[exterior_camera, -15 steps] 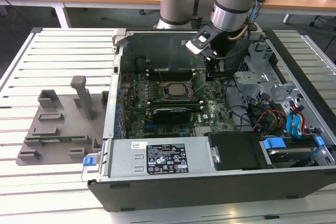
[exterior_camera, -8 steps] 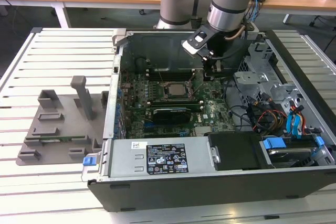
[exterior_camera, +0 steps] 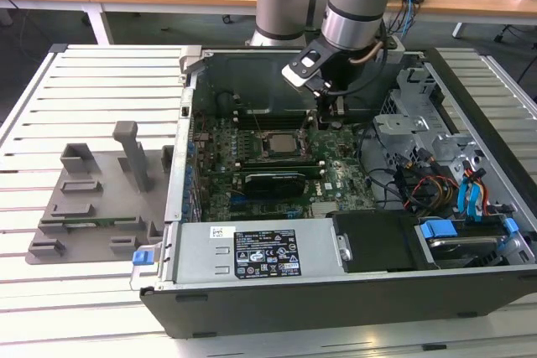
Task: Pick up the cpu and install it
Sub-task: 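Close the cpu cover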
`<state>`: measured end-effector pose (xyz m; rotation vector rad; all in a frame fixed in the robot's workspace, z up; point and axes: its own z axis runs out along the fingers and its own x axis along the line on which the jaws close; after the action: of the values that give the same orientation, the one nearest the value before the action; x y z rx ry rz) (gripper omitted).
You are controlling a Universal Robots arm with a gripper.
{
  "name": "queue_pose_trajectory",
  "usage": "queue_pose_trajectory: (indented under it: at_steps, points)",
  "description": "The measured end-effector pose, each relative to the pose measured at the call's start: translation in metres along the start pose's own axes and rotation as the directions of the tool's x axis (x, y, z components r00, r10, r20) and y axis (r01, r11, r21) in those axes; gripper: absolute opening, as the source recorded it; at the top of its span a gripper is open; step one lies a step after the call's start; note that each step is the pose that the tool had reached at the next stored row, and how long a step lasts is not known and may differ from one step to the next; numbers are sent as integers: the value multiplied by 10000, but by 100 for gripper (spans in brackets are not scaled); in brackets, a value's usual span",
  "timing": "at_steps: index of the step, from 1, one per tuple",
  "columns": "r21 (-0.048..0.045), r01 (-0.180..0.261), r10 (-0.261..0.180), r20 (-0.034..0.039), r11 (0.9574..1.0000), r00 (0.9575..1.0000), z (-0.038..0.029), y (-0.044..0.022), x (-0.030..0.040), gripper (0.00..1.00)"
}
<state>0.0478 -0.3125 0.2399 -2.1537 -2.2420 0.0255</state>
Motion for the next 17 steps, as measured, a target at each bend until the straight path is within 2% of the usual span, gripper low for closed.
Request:
queue_pose_trajectory:
  at_steps: [7, 17]
  points:
    - [0, 0, 0, 0, 10000, 10000, 7, -187, 7, 11]
    - [0, 0, 0, 0, 10000, 10000, 15, -376, 15, 11]
